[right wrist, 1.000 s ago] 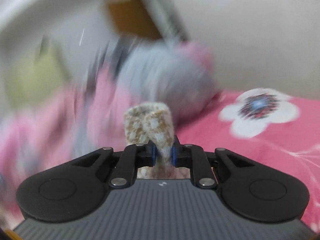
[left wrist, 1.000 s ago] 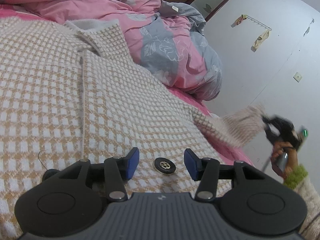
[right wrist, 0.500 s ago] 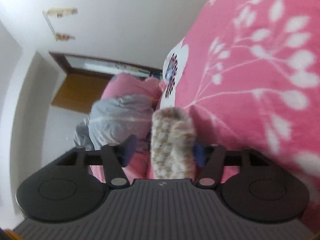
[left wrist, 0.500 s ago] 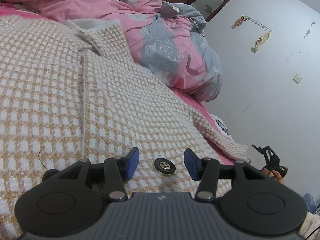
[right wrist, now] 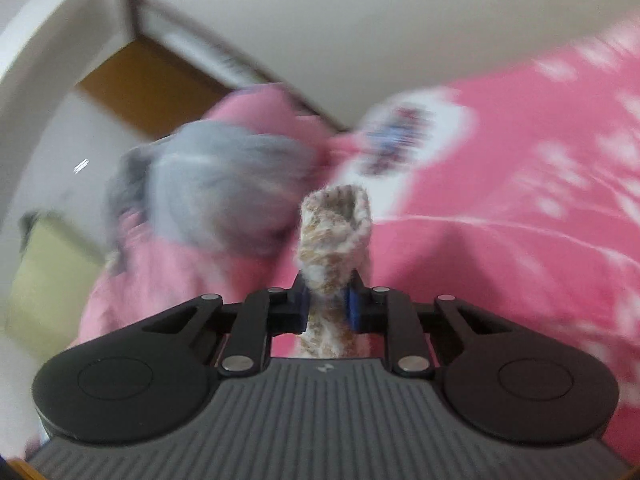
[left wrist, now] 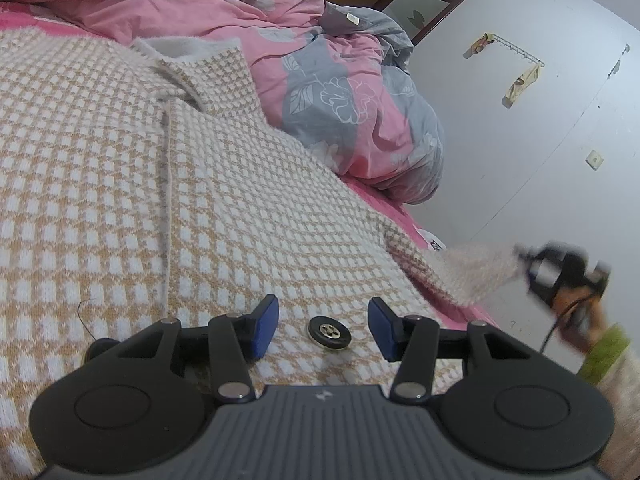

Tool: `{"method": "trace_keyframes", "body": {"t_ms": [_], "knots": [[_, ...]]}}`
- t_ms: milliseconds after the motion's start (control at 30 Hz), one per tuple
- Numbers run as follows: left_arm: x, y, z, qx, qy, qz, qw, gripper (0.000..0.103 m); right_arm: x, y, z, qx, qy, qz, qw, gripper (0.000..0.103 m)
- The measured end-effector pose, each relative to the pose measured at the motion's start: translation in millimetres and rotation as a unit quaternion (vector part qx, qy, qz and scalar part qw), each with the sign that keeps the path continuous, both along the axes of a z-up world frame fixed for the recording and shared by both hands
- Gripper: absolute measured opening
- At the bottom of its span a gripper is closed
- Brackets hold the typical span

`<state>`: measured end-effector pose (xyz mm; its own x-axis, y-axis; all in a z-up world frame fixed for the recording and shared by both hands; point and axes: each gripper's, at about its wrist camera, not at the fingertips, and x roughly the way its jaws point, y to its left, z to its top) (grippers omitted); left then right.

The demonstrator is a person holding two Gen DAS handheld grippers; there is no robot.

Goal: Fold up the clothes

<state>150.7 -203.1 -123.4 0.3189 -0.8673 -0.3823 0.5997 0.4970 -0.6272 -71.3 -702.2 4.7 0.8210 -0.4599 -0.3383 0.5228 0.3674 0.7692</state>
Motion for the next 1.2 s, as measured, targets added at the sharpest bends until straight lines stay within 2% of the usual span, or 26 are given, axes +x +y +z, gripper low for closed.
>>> {"method": "trace_keyframes", "body": {"t_ms": [67, 167, 333, 433, 533, 667, 800, 867, 900, 967, 1000, 1133, 1200], "knots": [[1, 1, -1, -0.004, 0.003, 0.0, 1.0, 0.051, 30, 18, 44, -0.05, 0.0, 0.046, 0.998, 0.015], [2, 2, -2, -0.01, 0.007, 0.0, 0.9999, 0.051, 77, 58, 108, -0.129, 0.008, 0.118, 0.985, 0.014], [3, 3, -3, -0.016, 0.01, -0.001, 0.9998, 0.051, 155, 149, 183, -0.209, 0.002, 0.24, 0.948, 0.012], [4, 4, -4, -0.02, 0.013, -0.002, 0.9997, 0.051, 204, 206, 204, -0.226, 0.01, 0.305, 0.925, 0.012], [4, 5, -4, -0.024, 0.015, -0.002, 0.9996, 0.051, 252, 267, 207, -0.23, 0.021, 0.366, 0.902, 0.012], [5, 5, -4, -0.028, 0.018, -0.002, 0.9995, 0.051, 312, 349, 184, -0.225, 0.053, 0.444, 0.866, 0.011], [4, 6, -4, -0.03, 0.019, -0.002, 0.9994, 0.051, 359, 419, 137, -0.21, 0.105, 0.515, 0.824, 0.014], [3, 6, -4, -0.03, 0.019, -0.003, 0.9994, 0.051, 380, 450, 106, -0.203, 0.156, 0.551, 0.795, 0.017], [3, 7, -4, -0.031, 0.019, -0.003, 0.9993, 0.051, 389, 460, 92, -0.2, 0.185, 0.557, 0.785, 0.02], [3, 7, -4, -0.032, 0.02, -0.003, 0.9993, 0.051, 394, 469, 79, -0.187, 0.21, 0.564, 0.776, 0.02], [3, 7, -4, -0.032, 0.02, -0.003, 0.9993, 0.051, 391, 468, 78, -0.182, 0.213, 0.563, 0.777, 0.021], [4, 5, -3, -0.032, 0.021, -0.003, 0.9993, 0.051, 344, 422, 120, -0.174, 0.147, 0.523, 0.821, 0.029], [5, 5, -3, -0.032, 0.021, -0.003, 0.9993, 0.051, 303, 387, 145, -0.172, 0.109, 0.492, 0.847, 0.031]]}}
